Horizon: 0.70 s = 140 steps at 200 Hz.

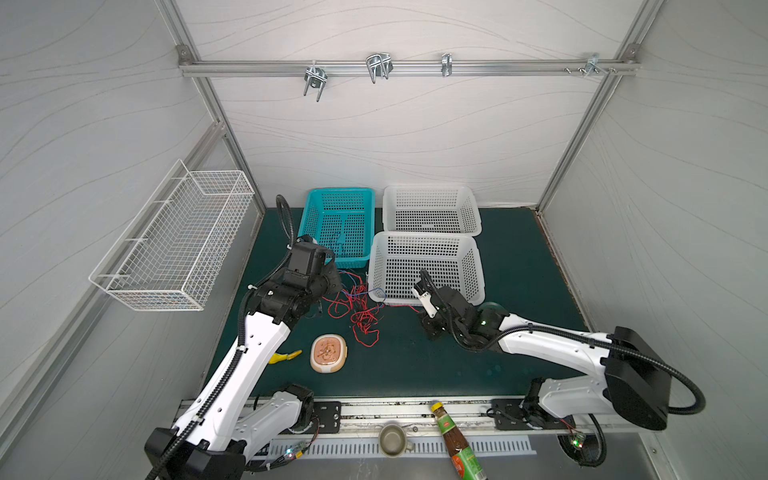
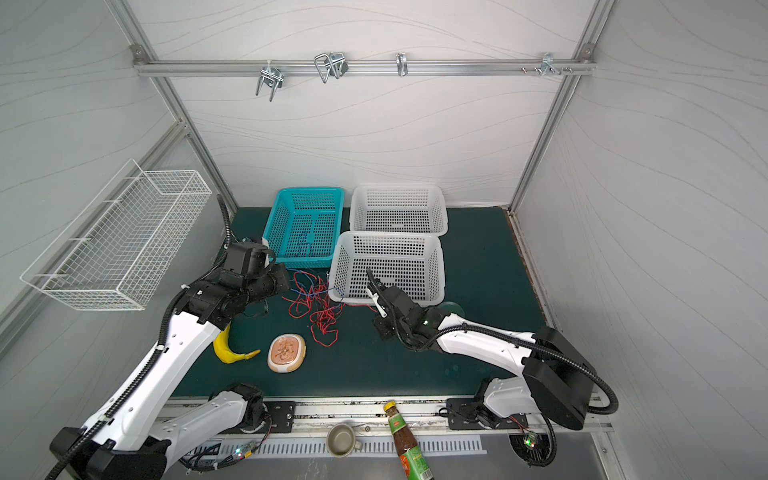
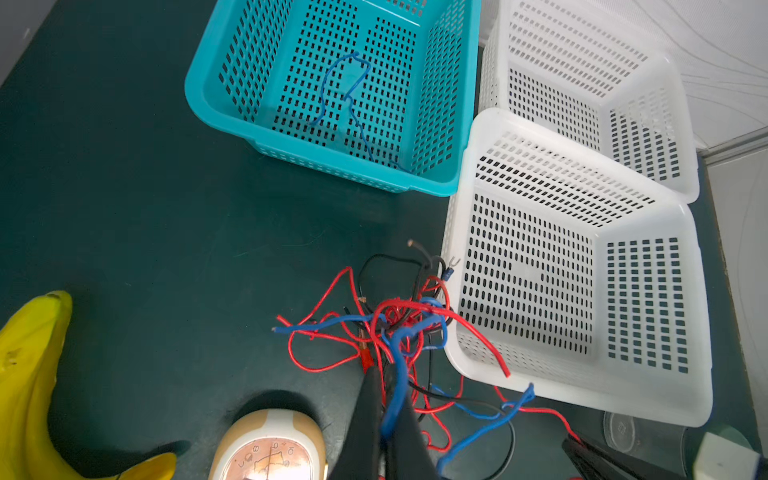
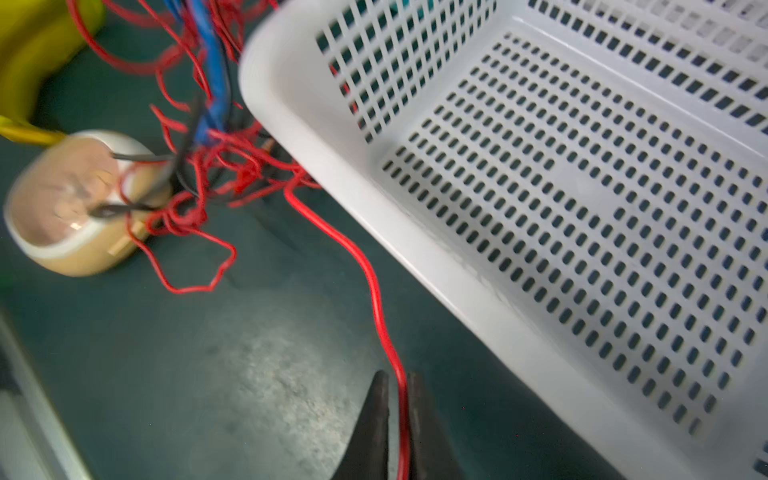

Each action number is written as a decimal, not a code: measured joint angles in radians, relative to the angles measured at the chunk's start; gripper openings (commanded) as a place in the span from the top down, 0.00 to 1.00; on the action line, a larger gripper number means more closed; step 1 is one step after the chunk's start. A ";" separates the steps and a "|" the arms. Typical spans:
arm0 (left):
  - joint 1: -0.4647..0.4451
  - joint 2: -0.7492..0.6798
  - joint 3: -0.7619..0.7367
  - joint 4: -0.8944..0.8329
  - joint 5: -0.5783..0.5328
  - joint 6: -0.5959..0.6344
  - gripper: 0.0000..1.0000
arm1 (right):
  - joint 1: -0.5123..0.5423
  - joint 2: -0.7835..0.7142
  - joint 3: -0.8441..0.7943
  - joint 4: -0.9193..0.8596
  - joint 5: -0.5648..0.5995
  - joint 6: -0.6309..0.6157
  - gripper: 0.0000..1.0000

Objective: Untangle the cables

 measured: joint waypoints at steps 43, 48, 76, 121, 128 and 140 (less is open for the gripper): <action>0.000 0.023 -0.037 0.008 0.022 -0.010 1.00 | 0.025 0.064 0.124 0.027 -0.055 -0.092 0.59; 0.000 0.024 -0.040 0.009 0.024 -0.011 1.00 | 0.027 0.070 0.134 0.029 -0.062 -0.103 0.57; 0.000 0.027 -0.054 0.017 0.031 -0.020 1.00 | 0.042 0.097 0.184 0.051 -0.108 -0.150 0.48; 0.000 0.047 -0.055 0.031 0.045 -0.029 1.00 | 0.051 0.170 0.254 0.135 -0.193 -0.190 0.40; 0.000 0.047 -0.057 0.035 0.050 -0.029 1.00 | 0.053 0.191 0.269 0.156 -0.208 -0.192 0.39; 0.000 0.047 -0.060 0.037 0.057 -0.031 1.00 | 0.056 0.234 0.295 0.193 -0.231 -0.190 0.37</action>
